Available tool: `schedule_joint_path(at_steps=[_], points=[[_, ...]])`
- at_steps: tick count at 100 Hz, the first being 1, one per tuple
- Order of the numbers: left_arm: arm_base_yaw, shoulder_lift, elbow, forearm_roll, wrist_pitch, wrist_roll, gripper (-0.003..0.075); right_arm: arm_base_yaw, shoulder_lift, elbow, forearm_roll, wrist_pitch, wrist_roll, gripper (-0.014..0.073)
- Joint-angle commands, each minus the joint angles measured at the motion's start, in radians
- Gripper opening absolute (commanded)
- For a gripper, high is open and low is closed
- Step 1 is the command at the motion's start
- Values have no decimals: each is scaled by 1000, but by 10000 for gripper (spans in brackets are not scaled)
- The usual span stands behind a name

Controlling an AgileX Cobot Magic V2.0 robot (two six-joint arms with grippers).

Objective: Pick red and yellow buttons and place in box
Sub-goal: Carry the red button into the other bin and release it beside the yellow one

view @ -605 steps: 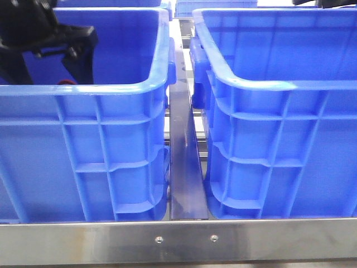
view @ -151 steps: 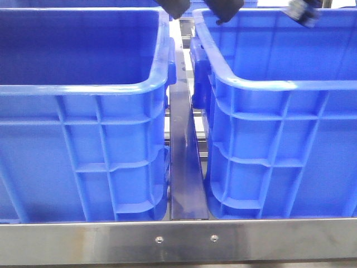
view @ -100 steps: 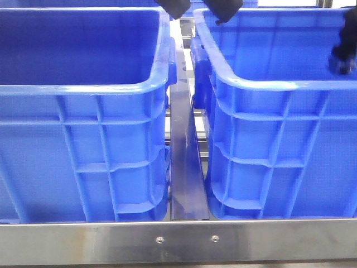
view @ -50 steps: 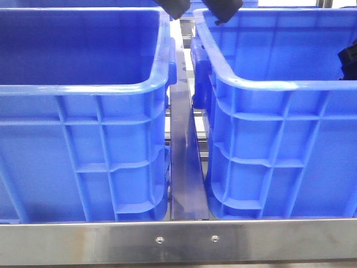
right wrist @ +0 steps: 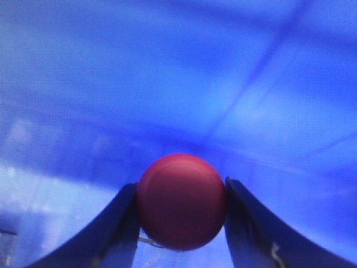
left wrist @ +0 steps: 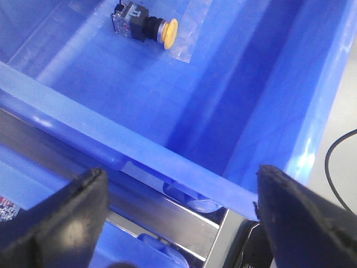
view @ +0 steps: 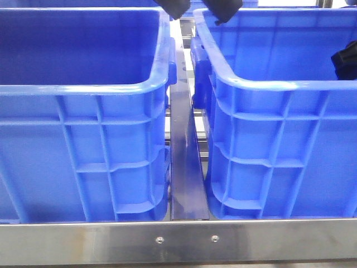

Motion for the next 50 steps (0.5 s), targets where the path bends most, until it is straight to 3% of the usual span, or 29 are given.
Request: schedule_joint_path(at_steps=[1,22,38,50], points=[[-10,-45,-33,-17,-48,-2,512,-7,-25,-33,10,-19,-4,257],[-10,-45,-33,-17,-48,-2,512,-7,-7,-33,34,-13,-3,276],[-10,-45,-33,-17,-50,-2,512,-7,-7,-33,49,-12,-3,434],[-10,-45,-33,-17,-50,-2,512,-7,-8,-33,49,-13,-3,479]])
